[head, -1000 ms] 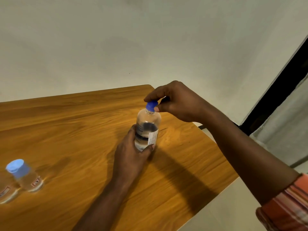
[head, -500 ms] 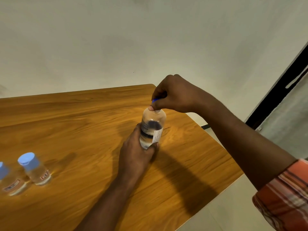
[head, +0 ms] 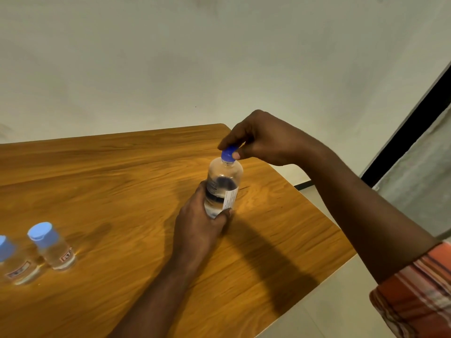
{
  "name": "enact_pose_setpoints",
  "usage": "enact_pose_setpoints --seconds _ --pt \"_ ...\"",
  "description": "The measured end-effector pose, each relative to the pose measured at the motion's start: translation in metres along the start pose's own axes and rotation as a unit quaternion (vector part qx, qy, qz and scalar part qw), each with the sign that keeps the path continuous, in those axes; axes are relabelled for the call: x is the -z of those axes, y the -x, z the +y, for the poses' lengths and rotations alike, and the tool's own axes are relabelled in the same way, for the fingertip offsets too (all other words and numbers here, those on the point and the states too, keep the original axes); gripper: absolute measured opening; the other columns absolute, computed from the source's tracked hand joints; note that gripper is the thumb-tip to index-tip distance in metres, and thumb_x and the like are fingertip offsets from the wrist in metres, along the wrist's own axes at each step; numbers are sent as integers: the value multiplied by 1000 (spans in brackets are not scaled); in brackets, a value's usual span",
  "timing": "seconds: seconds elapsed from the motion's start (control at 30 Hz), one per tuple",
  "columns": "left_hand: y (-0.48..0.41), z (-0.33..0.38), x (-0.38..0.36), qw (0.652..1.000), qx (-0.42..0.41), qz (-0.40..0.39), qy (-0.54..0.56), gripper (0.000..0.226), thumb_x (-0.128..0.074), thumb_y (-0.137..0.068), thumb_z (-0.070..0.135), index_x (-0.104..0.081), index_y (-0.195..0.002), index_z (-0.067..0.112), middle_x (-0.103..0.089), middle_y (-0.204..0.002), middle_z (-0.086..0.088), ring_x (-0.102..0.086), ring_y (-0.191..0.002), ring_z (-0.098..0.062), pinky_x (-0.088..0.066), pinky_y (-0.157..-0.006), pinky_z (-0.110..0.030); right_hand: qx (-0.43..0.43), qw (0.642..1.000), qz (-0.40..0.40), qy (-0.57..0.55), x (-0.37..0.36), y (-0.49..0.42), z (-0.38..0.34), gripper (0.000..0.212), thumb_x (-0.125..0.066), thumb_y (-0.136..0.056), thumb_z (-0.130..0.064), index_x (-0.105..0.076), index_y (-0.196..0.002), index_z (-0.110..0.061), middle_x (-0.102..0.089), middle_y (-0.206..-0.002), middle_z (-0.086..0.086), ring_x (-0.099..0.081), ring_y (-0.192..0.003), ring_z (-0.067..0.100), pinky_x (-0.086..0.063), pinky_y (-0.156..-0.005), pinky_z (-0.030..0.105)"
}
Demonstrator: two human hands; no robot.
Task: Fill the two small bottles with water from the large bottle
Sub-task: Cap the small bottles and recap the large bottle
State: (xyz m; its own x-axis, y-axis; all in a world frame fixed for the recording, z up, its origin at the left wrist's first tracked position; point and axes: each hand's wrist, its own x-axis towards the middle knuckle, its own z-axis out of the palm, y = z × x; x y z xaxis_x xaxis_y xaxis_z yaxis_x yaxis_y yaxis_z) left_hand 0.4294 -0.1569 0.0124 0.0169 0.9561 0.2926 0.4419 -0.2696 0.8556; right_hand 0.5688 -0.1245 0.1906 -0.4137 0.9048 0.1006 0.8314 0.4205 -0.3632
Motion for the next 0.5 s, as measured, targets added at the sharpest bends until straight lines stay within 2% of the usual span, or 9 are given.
enact_pose_setpoints --seconds 0.07,0.2,0.3,0.37,0.43,0.5 --pt "0 -1 0 1000 2 0 -1 75 -78 -72 38 -39 -136 36 -59 -123 15 -56 -111 -7 -53 -89 -35 -6 1000 12 7 -2 -2 -2 31 -74 -81 -8 -71 -112 -12 -71 -109 -1 -62 -84 -2 -49 -72 5" --pt "0 1 1 1000 -9 1 5 71 -78 -73 35 -42 -134 33 -51 -107 26 -50 -99 3 -46 -80 -21 -28 997 53 58 -7 -5 -8 30 -78 -77 -30 -75 -100 -11 -73 -94 2 -64 -79 10 -50 -68 20" --pt "0 1 2 1000 -13 1 4 69 -78 -73 35 -43 -133 34 -53 -107 25 -52 -97 3 -48 -80 -22 -47 991 76 94 -13 -8 -10 39 -77 -75 -46 -75 -89 -9 -67 -76 2 -56 -66 11 -40 -54 23" --pt "0 0 1 1000 -12 2 3 70 -78 -73 36 -43 -133 34 -57 -111 22 -54 -99 1 -50 -81 -25 -56 989 87 107 -16 -9 -9 50 -75 -71 -56 -73 -84 -8 -65 -73 4 -55 -63 13 -38 -54 23" --pt "0 1 2 1000 -10 0 3 71 -78 -74 35 -42 -135 33 -55 -111 23 -52 -101 1 -48 -81 -23 -58 989 79 114 -18 -9 -7 58 -71 -70 -63 -73 -91 -10 -70 -84 6 -59 -70 14 -42 -59 24" --pt "1 1 2 1000 -6 -2 4 74 -78 -74 35 -41 -137 32 -56 -116 20 -50 -102 2 -47 -83 -23 -57 994 55 70 -16 -6 -5 64 -69 -73 -62 -68 -116 -15 -69 -111 1 -59 -88 11 -44 -69 21"
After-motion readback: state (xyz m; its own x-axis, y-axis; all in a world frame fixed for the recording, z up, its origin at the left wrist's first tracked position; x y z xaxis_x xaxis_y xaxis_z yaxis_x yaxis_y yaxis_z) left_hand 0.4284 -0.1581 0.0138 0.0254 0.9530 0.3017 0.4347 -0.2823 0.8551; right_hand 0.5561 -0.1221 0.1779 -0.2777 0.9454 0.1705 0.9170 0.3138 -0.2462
